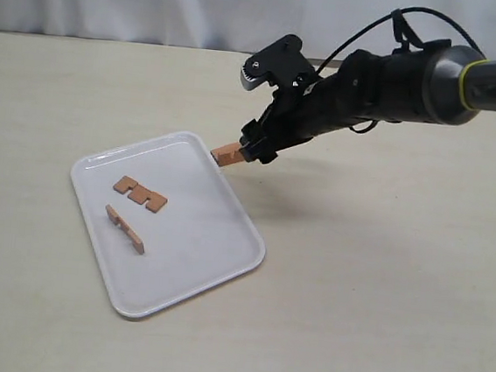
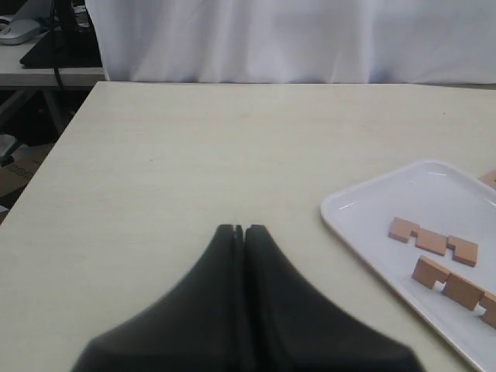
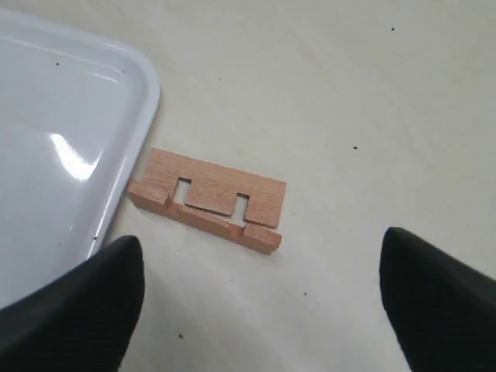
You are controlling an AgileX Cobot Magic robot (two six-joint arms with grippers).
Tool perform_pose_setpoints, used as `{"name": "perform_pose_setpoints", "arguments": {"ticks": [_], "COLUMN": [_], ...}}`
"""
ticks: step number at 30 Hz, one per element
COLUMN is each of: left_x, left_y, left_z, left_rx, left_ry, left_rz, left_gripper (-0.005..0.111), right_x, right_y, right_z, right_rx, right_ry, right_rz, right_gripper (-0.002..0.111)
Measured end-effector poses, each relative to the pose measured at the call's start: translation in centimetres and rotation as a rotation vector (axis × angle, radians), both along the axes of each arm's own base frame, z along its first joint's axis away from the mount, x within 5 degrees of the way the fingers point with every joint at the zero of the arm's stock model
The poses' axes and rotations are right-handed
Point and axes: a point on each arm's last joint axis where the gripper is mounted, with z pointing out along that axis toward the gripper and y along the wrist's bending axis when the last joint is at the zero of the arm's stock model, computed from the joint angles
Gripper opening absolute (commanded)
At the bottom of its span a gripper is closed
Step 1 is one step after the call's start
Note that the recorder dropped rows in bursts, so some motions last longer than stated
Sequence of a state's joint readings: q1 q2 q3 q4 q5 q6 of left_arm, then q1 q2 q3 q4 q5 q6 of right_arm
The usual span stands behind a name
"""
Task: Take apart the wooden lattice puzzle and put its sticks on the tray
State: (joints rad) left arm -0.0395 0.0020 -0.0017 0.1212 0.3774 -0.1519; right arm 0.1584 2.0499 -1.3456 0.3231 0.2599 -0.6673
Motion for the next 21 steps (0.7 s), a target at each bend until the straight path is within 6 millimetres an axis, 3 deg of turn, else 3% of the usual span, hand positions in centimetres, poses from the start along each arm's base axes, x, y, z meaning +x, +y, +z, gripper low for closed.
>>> {"name": "perform_pose_setpoints", "arguments": {"ticks": [10, 16, 21], "left_x": [0.0, 0.0, 0.0], "left_y": [0.0, 0.0, 0.0], "left_z": [0.0, 0.0, 0.0], "left_rx": [0.000, 0.000, 0.000], "left_ry": [0.000, 0.000, 0.000], "left_rz": [0.000, 0.000, 0.000], "left_gripper": [0.000, 0.000, 0.000], "right_x": [3.5, 3.6, 3.7], "right_y": [0.3, 1.4, 2.6], "right_z": [1.5, -1.2, -1.3], "right_rx": [-0.182, -0.359, -0.425], "right_ry": [0.119, 0.173, 0.124], "right_rz": [0.288, 0.544, 0.613], "right_gripper": [0.070, 0.069, 0.067]}}
